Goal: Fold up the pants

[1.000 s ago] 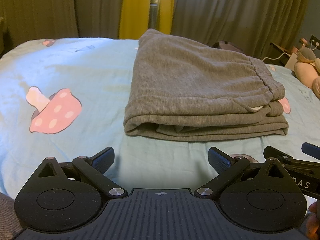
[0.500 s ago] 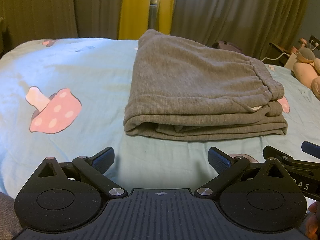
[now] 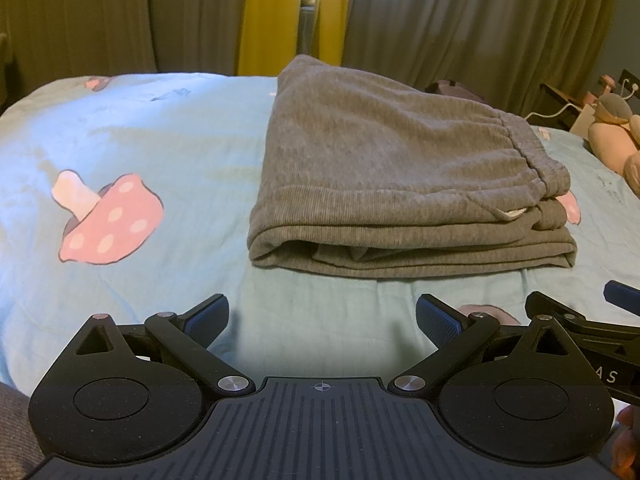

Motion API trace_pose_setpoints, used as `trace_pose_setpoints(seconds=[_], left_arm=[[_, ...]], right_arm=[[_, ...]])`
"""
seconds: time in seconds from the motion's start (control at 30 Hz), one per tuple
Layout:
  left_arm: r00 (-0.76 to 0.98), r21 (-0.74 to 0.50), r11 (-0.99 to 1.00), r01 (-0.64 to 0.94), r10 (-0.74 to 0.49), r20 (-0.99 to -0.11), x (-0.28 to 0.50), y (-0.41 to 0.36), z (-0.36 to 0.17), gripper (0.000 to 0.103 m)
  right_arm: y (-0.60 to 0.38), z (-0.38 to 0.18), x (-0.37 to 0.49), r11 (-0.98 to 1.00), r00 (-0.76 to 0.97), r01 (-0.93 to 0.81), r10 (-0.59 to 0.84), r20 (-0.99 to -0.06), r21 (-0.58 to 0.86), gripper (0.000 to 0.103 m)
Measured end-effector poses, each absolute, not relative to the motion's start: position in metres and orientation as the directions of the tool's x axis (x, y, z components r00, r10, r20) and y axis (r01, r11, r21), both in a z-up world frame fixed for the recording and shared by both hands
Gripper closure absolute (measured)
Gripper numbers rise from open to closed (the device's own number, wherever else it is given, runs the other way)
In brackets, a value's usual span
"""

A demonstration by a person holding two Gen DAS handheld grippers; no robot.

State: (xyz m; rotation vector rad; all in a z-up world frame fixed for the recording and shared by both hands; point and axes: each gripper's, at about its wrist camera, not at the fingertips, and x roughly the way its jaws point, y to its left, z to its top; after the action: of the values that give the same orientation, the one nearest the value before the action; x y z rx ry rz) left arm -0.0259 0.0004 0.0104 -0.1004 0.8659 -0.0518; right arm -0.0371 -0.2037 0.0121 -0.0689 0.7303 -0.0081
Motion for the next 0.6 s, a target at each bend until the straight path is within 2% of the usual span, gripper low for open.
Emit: trace_pose_setpoints(seconds=[0.6], left_arm=[[0.642, -0.110, 0.994, 0.008, -0.089, -0.761, -0.0269, -0.0002, 0.0096, 0.001]], right_arm=[[-0.2013, 0.0125, -0.0397, 0.997, 0.754, -0.032, -0.021, -0.657, -0.069, 0.004]])
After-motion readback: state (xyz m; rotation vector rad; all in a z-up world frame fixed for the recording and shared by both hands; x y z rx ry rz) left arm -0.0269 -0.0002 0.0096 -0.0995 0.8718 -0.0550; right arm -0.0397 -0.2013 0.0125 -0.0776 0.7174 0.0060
